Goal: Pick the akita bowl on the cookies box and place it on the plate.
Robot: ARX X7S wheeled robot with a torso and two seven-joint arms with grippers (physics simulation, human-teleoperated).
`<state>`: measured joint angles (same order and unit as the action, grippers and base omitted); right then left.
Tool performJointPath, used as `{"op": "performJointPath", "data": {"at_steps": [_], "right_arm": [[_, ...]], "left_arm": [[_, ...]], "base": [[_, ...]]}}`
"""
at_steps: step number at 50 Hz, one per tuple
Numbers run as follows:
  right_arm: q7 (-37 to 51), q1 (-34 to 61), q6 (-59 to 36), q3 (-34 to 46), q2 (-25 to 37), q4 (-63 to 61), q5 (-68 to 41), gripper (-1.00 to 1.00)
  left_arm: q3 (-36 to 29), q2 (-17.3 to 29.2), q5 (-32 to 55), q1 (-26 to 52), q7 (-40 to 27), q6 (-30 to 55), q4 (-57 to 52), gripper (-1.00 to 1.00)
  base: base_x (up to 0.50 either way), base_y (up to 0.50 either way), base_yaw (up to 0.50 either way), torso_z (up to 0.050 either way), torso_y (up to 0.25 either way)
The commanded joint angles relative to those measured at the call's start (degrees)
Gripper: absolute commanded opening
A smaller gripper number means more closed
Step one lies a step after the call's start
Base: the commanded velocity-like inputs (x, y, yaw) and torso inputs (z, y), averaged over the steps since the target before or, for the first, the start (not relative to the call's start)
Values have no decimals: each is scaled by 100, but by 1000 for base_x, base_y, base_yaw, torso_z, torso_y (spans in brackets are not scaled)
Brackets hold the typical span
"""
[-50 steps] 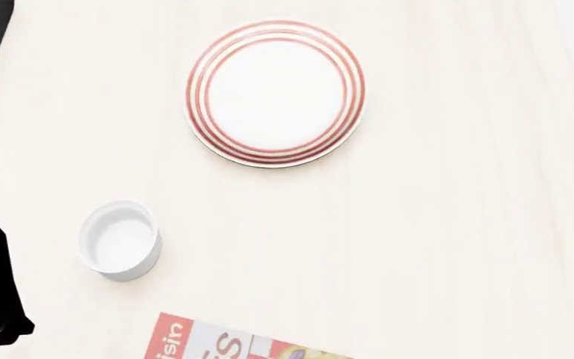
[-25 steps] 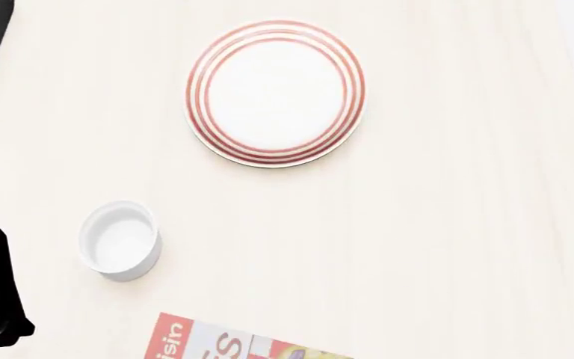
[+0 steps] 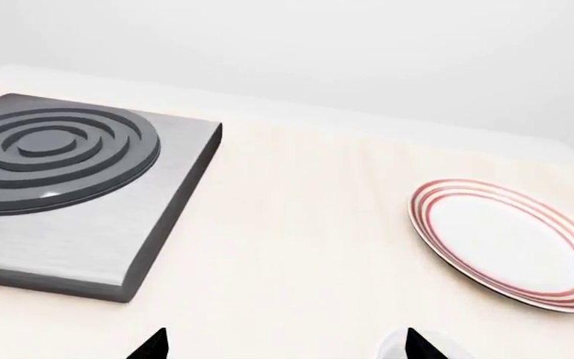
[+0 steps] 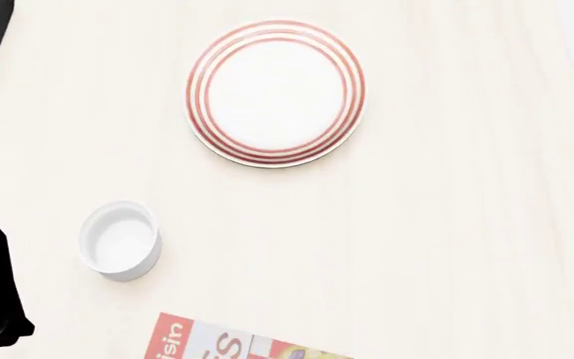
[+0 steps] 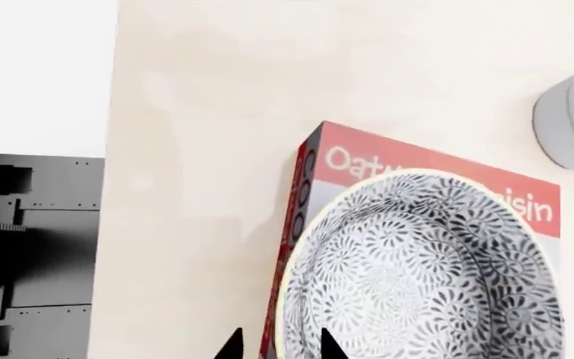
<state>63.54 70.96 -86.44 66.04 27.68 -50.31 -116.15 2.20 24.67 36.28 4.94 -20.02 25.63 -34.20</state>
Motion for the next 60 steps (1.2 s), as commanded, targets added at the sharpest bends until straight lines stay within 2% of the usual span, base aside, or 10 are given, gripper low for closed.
{"op": "performJointPath", "data": {"at_steps": [1, 14, 23, 30, 46, 54, 60], "right_arm": [[-175, 56, -9, 10, 31, -78, 219, -100], [-330, 362, -130, 120, 143, -98, 443, -100], [-216, 1198, -122, 152, 374, 59, 455, -100], [-548, 1748, -255, 5, 549, 134, 706, -100], [-2874, 2684, -158, 452, 1044, 79, 3340, -100], [-3962, 3016, 300, 1185, 1227, 254, 4894, -100], [-4794, 3263, 1054, 1946, 1283, 915, 6159, -100]], "left_arm": [[-15, 9, 8, -9, -7, -17, 8, 100], [-40, 12, 19, -7, 4, -34, 47, 100], [-33, 36, 53, -9, -29, -10, 0, 100], [-56, 50, 64, 13, -45, 12, -16, 100], [-86, 56, 98, -25, -13, -21, 25, 100], [-101, 55, 110, -41, 12, -54, 43, 100], [-172, 116, 118, -168, 241, -202, -66, 100]], "base": [[0, 0, 0, 0, 0], [0, 0, 0, 0, 0], [0, 0, 0, 0, 0], [0, 0, 0, 0, 0], [0, 0, 0, 0, 0], [0, 0, 0, 0, 0], [0, 0, 0, 0, 0]]}}
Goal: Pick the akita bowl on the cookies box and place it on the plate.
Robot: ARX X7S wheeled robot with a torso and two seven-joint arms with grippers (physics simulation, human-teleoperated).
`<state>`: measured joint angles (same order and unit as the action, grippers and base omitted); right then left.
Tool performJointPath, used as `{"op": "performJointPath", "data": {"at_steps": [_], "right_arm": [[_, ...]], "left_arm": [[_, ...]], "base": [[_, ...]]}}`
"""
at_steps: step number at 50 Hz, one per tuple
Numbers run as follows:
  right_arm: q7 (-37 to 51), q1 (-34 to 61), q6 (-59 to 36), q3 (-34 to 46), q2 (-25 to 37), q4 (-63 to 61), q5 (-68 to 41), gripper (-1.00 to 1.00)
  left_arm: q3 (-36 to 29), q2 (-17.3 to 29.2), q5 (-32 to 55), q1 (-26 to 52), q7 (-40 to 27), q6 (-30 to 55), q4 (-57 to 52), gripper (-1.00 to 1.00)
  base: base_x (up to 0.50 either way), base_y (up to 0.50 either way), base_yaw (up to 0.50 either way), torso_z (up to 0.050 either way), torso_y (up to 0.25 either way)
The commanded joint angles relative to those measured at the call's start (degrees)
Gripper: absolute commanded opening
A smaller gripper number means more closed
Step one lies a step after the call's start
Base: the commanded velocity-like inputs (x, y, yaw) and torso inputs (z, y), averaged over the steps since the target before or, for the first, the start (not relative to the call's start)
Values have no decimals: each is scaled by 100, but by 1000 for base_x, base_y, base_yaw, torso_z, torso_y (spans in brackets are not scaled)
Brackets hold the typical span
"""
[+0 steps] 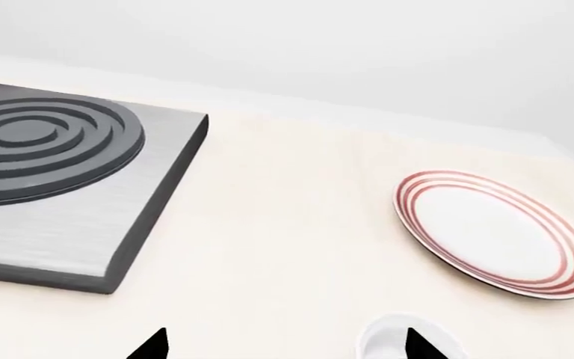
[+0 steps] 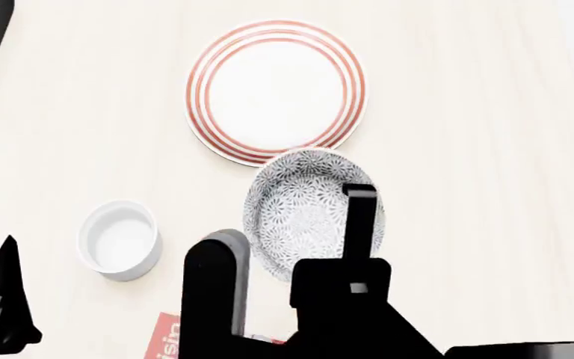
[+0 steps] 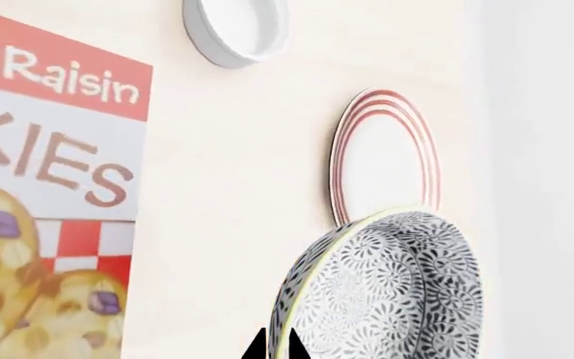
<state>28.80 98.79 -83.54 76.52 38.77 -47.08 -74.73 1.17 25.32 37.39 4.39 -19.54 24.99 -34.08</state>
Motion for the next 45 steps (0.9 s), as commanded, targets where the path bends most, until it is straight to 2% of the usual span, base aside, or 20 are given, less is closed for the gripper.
{"op": "performJointPath", "data": {"at_steps": [1, 17, 28, 45], "right_arm": [[-1400, 513, 849, 978, 164, 678, 2145, -100], [-2150, 744, 2014, 1697, -304, 2164, 3513, -100], [-2407, 740, 2633, 1785, -620, 3237, 3984, -100], [-2819, 346, 4026, 1838, -1886, 6212, 4724, -100]], "left_arm": [[-75, 56, 3, -124, 216, -158, -88, 100], [-112, 95, -218, -287, 412, -541, -215, 100], [-154, 132, -291, -378, 510, -681, -274, 100], [-256, 141, -654, -521, 667, -1071, -255, 100]], "base": [[0, 0, 0, 0, 0], [0, 0, 0, 0, 0], [0, 0, 0, 0, 0], [0, 0, 0, 0, 0]]}}
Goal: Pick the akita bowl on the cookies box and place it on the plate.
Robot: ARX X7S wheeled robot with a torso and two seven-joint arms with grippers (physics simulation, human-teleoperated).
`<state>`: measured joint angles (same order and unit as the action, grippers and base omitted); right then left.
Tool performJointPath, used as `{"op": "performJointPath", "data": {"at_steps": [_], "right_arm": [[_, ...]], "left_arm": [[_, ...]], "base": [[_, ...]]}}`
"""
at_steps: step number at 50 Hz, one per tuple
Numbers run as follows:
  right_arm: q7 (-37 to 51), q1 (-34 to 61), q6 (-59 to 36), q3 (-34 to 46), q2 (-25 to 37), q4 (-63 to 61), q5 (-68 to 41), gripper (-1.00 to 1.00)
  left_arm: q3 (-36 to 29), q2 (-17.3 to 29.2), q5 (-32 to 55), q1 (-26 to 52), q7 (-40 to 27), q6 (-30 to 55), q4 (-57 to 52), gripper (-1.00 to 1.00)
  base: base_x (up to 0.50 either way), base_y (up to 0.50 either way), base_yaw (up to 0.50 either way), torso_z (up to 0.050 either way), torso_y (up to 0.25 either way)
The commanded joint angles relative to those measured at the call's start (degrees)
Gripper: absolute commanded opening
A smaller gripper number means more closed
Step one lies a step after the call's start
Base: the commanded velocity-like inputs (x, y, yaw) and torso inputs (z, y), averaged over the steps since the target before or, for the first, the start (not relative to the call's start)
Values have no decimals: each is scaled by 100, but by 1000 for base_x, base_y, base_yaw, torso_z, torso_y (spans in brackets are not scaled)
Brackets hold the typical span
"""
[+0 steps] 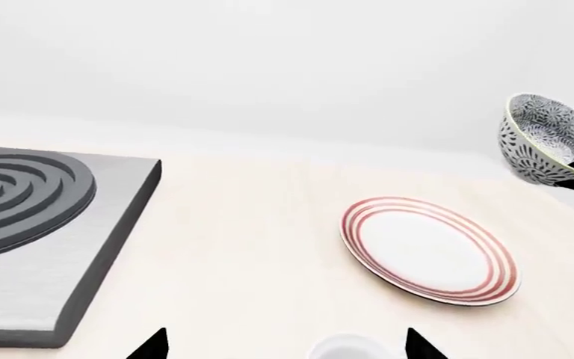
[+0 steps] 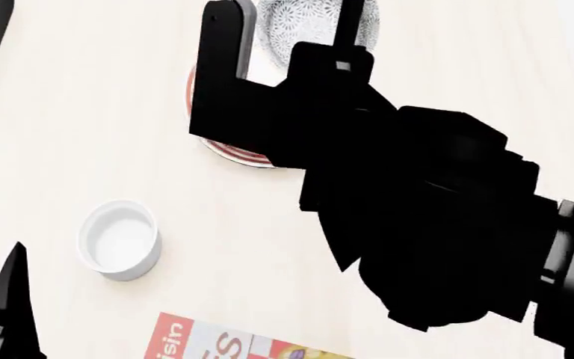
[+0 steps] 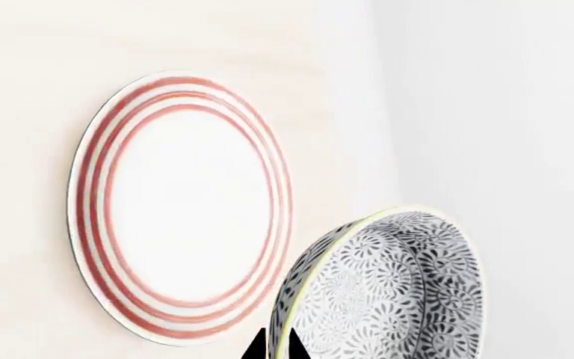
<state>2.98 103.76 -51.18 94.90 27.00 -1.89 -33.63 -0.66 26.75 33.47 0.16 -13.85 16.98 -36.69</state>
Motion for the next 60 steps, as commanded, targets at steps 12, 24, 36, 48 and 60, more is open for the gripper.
{"op": "performJointPath", "data": {"at_steps": [12, 24, 36, 48, 60], "right_arm": [[-383, -463, 1536, -26, -1400, 3229, 863, -100], [-395, -667, 1882, -132, -1710, 3573, 864, -100], [-345, -888, 2074, -69, -1786, 3704, 960, -100], [-344, -971, 2197, -79, -1888, 3904, 1011, -100], [-422, -1142, 2563, -144, -2171, 4574, 1055, -100]], "left_arm": [[-239, -5, -548, -225, 379, -711, 113, 100], [-176, -17, -494, -271, 424, -868, 165, 100], [-181, -8, -492, -307, 519, -1030, 167, 100], [-189, -49, -513, -253, 374, -937, 217, 100], [-189, -35, -469, -270, 364, -942, 203, 100]], "base": [[0, 0, 0, 0, 0], [0, 0, 0, 0, 0], [0, 0, 0, 0, -120], [0, 0, 0, 1, -135], [0, 0, 0, 0, 0]]}}
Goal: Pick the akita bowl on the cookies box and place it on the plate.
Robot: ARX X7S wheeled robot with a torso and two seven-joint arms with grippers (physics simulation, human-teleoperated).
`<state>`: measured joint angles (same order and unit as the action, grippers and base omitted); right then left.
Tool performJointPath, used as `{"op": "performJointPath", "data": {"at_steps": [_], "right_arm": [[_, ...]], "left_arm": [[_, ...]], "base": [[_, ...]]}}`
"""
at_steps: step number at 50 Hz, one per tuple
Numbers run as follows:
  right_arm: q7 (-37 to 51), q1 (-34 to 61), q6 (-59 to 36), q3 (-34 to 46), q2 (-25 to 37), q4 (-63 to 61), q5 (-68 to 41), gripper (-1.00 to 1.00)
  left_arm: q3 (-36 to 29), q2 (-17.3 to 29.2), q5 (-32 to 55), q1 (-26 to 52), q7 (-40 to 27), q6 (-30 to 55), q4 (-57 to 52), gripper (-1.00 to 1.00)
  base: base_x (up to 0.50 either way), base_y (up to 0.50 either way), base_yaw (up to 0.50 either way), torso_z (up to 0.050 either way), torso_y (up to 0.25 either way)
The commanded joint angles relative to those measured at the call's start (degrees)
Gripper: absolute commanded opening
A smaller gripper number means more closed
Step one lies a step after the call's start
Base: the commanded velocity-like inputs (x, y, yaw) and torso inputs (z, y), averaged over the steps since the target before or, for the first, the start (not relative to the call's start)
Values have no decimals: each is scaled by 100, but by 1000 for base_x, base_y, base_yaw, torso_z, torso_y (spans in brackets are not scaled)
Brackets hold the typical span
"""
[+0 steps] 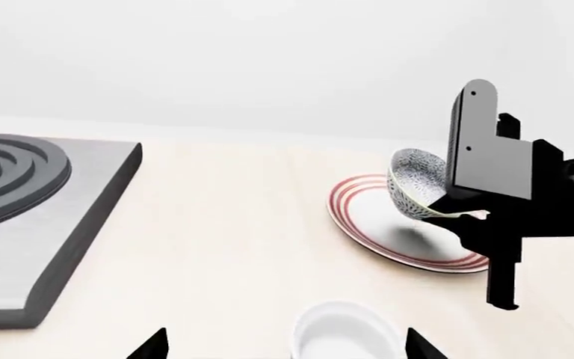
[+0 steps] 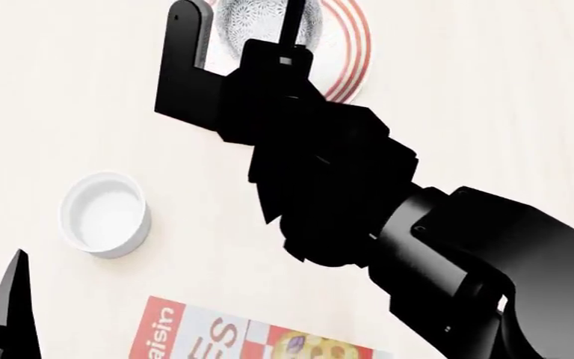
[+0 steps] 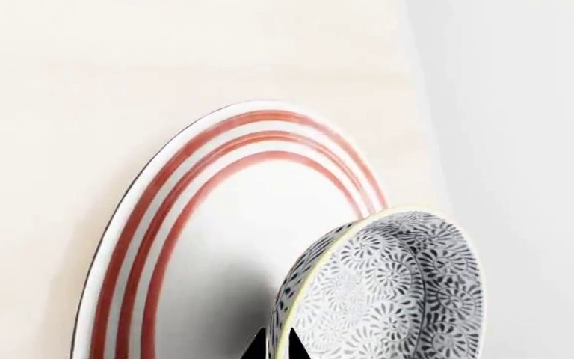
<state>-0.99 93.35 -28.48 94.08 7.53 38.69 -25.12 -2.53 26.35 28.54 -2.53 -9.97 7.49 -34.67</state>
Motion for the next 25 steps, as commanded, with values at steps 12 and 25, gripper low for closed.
{"op": "performJointPath", "data": {"at_steps": [12, 25], "right_arm": [[-84, -279, 575, -63, -428, 1014, 276, -100], [-140, -406, 710, -79, -538, 1296, 306, -100]], "left_arm": [[-18, 20, 45, 2, -34, 15, 8, 100], [-37, 18, 44, -4, -23, -22, 82, 100]], "base": [[0, 0, 0, 0, 0], [0, 0, 0, 0, 0]]}}
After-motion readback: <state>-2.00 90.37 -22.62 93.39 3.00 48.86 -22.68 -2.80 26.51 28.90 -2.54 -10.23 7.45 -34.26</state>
